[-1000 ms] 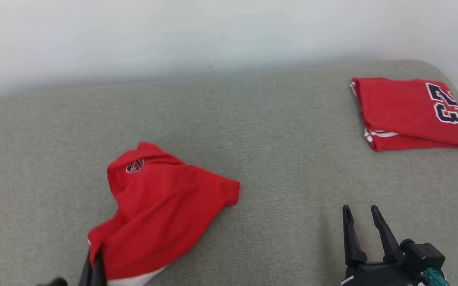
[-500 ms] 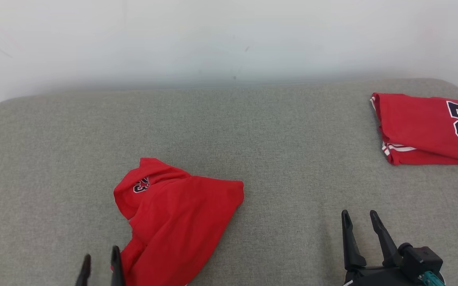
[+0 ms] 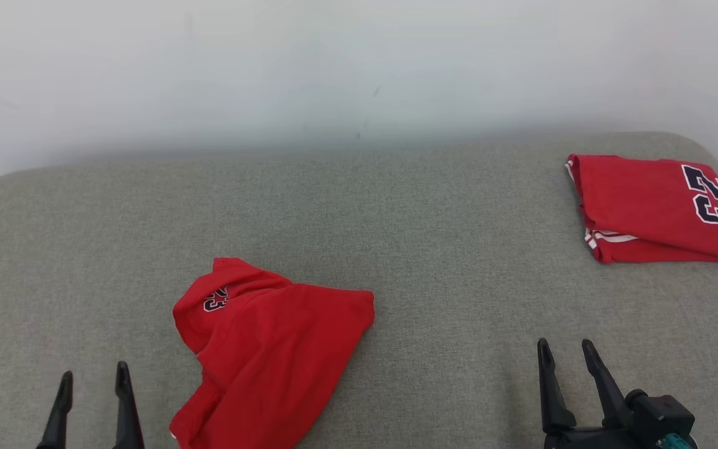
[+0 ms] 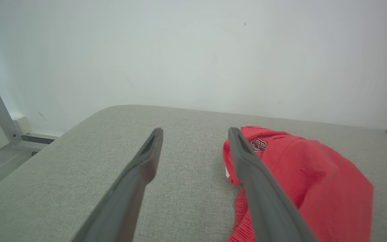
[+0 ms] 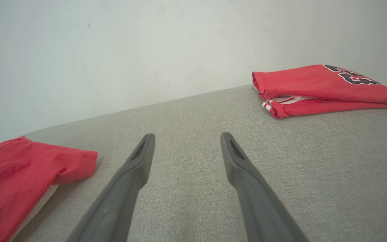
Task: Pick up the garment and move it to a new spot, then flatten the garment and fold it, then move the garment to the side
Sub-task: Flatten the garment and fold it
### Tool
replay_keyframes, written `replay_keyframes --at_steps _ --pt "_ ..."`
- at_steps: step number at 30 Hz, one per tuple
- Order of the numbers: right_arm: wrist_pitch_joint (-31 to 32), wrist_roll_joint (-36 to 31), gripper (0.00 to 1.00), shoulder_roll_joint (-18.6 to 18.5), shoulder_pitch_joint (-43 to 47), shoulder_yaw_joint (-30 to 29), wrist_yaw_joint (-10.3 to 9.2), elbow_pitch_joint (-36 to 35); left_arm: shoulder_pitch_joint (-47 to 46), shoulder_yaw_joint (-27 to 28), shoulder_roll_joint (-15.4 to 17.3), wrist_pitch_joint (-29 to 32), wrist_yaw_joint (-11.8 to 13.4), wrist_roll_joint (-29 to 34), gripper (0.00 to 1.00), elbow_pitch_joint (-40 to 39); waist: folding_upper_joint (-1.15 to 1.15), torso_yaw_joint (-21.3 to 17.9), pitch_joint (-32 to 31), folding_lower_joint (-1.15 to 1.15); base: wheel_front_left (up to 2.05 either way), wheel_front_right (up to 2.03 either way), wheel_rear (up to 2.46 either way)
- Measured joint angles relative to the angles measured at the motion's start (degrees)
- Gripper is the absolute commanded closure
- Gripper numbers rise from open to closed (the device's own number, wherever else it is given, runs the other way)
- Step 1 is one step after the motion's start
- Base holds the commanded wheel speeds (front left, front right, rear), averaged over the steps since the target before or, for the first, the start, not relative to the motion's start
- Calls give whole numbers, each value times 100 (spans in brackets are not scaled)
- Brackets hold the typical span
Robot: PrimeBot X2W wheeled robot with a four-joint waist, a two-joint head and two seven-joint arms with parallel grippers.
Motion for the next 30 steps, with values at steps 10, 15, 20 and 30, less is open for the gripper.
replay_keyframes --at_steps 10,15,20,30 --pt "-1 -40 0 2 -20 272 0 183 40 110 -79 0 -177 216 0 42 0 128 -38 0 0 0 0" --pt "0 -137 0 -52 -457 557 0 498 20 68 -154 0 -244 277 0 92 0 311 -30 0 0 0 0" --pt "-1 -153 0 -168 -1092 826 0 938 -92 -3 -201 1 -297 328 0 109 0 573 -10 0 0 0 0" --pt "-1 20 0 -356 -2302 1150 0 2685 -353 -264 -287 0 -390 359 0 287 0 1237 105 1 0 0 0"
